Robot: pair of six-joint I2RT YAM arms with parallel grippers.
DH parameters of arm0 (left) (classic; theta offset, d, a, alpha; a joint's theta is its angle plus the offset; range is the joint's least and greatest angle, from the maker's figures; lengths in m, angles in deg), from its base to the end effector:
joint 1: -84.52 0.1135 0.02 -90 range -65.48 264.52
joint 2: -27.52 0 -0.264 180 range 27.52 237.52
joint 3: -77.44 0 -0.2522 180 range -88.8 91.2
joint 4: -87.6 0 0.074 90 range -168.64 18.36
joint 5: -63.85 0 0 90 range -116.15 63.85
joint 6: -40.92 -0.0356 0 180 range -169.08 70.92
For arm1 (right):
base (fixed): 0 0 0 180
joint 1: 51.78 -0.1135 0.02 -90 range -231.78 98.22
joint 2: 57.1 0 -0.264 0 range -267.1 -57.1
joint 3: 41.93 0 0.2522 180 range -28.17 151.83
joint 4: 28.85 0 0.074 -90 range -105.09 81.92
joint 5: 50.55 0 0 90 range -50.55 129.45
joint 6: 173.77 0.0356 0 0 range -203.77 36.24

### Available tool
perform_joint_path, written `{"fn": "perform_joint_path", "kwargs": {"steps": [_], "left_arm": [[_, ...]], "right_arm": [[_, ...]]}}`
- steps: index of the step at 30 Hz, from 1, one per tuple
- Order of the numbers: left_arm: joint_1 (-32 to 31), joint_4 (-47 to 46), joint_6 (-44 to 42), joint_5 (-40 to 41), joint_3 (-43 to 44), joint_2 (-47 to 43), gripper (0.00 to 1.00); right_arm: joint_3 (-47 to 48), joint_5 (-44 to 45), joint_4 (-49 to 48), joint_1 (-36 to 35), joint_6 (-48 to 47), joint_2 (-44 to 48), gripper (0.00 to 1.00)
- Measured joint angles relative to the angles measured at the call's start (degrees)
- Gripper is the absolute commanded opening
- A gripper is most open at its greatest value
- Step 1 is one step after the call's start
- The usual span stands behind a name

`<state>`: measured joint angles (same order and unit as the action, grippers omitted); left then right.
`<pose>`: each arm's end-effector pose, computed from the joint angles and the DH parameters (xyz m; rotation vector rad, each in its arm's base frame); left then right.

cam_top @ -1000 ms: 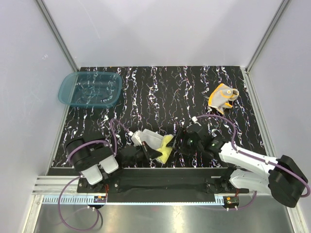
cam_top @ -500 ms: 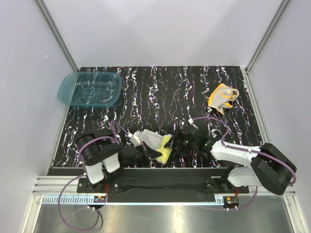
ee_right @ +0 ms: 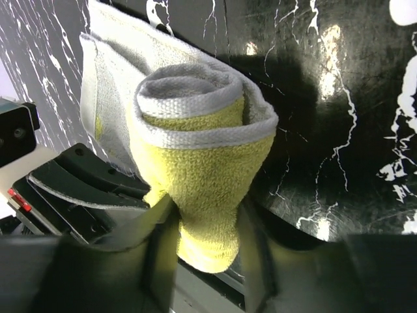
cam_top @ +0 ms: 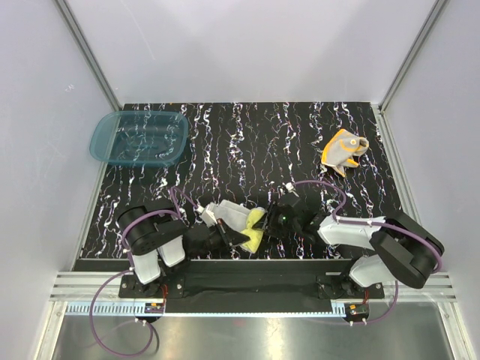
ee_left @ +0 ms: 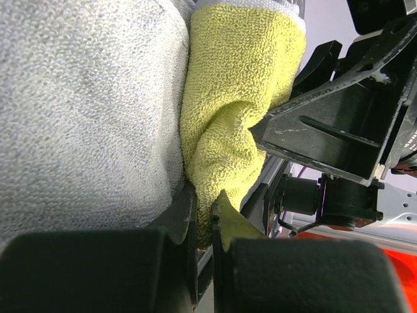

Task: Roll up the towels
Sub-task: Roll the towel

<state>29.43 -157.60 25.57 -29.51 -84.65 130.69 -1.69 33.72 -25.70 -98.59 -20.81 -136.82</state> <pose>0.1150 -0.1684 0.0816 -0.3387 2.2385 -1.4615 0.1672 0.1833 0.1388 0.3047 2.5484 0.9946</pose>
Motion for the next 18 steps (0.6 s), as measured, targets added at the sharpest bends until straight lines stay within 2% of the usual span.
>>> {"fn": "perform_joint_path", "kwargs": {"steps": [2,4,5,7,10,13,15,18], "left_arm": [[0.1,0.0,0.0,-0.4,0.2,0.2,0.00],[0.1,0.0,-0.1,-0.8,0.4,0.2,0.04],[0.1,0.0,-0.3,-1.0,0.5,0.2,0.09],[0.2,0.2,-1.0,-1.5,0.8,0.2,0.13],[0.2,2.4,-3.0,-2.6,1.7,-1.6,0.27],[0.0,6.5,-5.5,-3.0,2.1,-6.5,0.39],[-0.2,12.8,-8.5,-2.8,3.2,-12.1,0.50],[-1.4,26.7,-14.0,-1.0,7.4,-21.5,0.56]], "right_arm": [[0.1,0.0,-0.4,0.0,-0.2,-0.5,0.33],[0.2,0.0,-0.5,-0.1,-0.4,-0.8,0.15],[0.4,0.0,-0.2,-0.1,-0.5,-0.9,0.09],[1.3,0.1,1.8,-0.1,-0.5,-0.9,0.04],[3.2,0.5,6.0,-0.1,-0.7,-0.9,0.00],[5.8,1.2,12.1,-0.1,-0.8,-0.2,0.00],[7.3,2.0,16.0,-0.2,-0.9,0.7,0.00],[10.2,3.3,22.8,-0.2,-1.5,2.0,0.00]]}}
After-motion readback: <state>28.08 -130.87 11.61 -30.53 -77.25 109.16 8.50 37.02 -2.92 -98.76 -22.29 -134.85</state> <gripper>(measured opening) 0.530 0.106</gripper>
